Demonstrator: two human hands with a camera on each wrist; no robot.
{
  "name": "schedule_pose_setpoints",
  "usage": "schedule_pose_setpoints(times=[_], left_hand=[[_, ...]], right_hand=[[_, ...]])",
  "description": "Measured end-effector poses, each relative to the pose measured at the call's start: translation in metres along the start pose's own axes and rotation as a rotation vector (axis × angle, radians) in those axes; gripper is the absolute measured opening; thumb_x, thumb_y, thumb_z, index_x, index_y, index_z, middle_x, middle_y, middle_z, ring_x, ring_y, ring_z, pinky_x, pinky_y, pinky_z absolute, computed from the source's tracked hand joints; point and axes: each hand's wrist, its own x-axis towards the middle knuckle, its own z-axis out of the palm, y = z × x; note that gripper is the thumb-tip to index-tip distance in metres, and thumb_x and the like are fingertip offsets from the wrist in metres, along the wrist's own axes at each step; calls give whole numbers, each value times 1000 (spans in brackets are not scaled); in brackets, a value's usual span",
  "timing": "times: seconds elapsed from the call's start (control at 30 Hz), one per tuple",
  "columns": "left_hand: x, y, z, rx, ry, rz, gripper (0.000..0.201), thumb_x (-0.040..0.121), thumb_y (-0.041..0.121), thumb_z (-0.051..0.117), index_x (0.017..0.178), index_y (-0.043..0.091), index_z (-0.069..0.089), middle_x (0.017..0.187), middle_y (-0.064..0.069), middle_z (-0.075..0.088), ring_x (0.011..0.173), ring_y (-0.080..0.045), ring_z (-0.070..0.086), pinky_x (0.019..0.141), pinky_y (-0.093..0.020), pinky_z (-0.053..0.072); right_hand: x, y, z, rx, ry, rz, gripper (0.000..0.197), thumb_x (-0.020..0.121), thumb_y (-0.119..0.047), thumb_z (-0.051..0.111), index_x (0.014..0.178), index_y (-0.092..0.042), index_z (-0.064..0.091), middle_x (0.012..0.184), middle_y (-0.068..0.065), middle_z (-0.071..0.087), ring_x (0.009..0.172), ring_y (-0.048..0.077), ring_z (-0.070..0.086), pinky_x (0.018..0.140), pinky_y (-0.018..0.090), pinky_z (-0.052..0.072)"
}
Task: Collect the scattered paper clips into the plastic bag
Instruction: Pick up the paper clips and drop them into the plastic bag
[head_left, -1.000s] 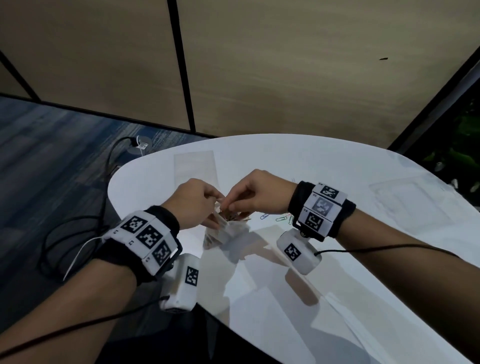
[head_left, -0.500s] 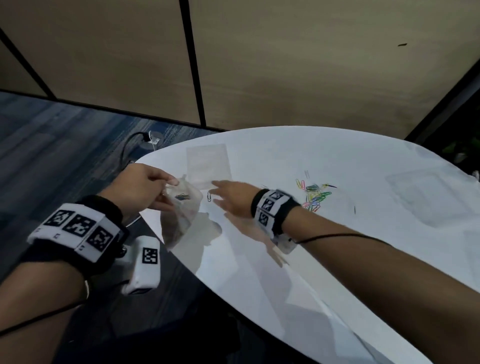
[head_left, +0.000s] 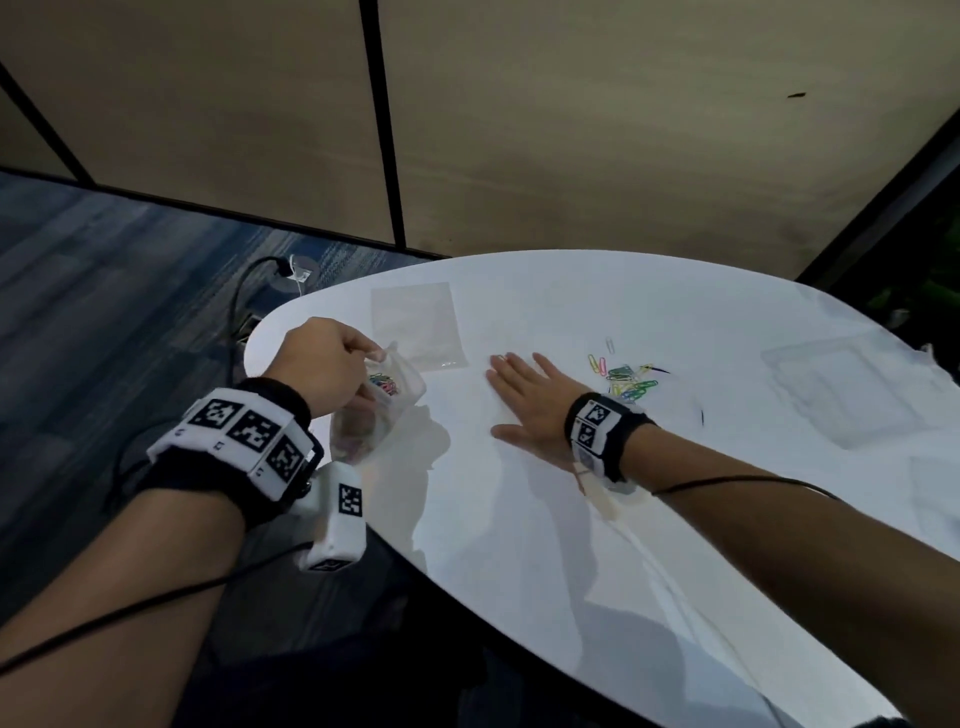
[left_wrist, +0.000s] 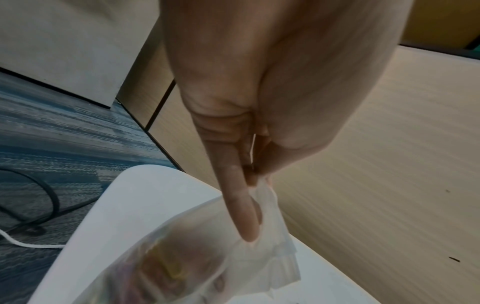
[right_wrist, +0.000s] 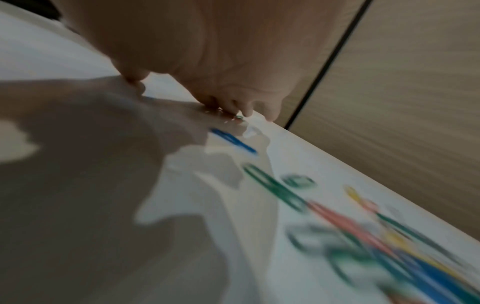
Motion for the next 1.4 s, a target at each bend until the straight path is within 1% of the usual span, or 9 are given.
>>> schedule_pose_setpoints(times=[0.13,0.27,0.47,0.6,0.73,1.0,1.13,1.23,1.4], left_hand=[[-7,10,7,36,-6,38,37,97,0,41,85,14,73,73,-14,75,62,-25,76,71,-37,64],[-12,22,17,63,-13,39,34,97,0,41,92,11,74,74,-12,74,47,-13,71,50,-18,59],[-16,37,30,70,-94,56,34,98,0,40,98,7,73,81,-17,74,72,-32,77,75,-41,64],[-19,45,38,101,-99,65,33,98,1,42,98,10,74,77,-13,74,65,-25,76,68,-34,64],[-22,50,45,100,-131,68,32,98,1,42,99,10,73,78,-14,74,69,-29,76,77,-42,64],[-26,63,63,118,-200,90,29,99,4,45,99,8,73,85,-18,76,70,-31,76,76,-50,63],[-28,68,74,104,-244,88,28,100,6,45,98,10,72,77,-17,75,67,-33,76,74,-54,62],[-28,69,81,83,-248,79,27,100,5,45,101,9,71,78,-17,74,60,-28,74,74,-55,62],[-29,75,88,71,-255,86,26,100,4,45,101,7,71,71,-15,72,53,-22,70,75,-51,63]], right_hand=[[-16,29,8,161,-69,152,81,93,-65,17,155,-16,0,163,1,-10,151,24,-4,120,51,9],[-35,35,8,172,-64,115,82,86,-60,10,152,-11,13,162,9,2,149,23,10,116,48,25],[-91,50,42,-38,64,-21,55,99,-31,34,150,-25,15,156,8,22,134,37,35,89,51,50],[-104,64,36,-150,79,142,50,99,-37,36,147,-36,26,155,9,27,138,47,29,101,65,33],[-107,67,32,60,-94,324,51,102,-34,28,152,-35,16,161,10,10,136,41,32,100,51,43],[-96,62,7,167,1,388,28,92,-9,47,104,-10,72,109,8,62,97,28,63,81,29,49],[-96,78,-3,610,85,673,12,78,-13,71,85,-15,81,89,2,76,90,17,69,80,19,48],[-99,80,-11,1369,139,922,27,63,-9,87,86,2,77,91,19,75,81,23,70,89,34,57],[-92,56,-71,1921,268,588,17,81,5,70,98,8,70,96,17,74,76,18,73,71,19,58]])
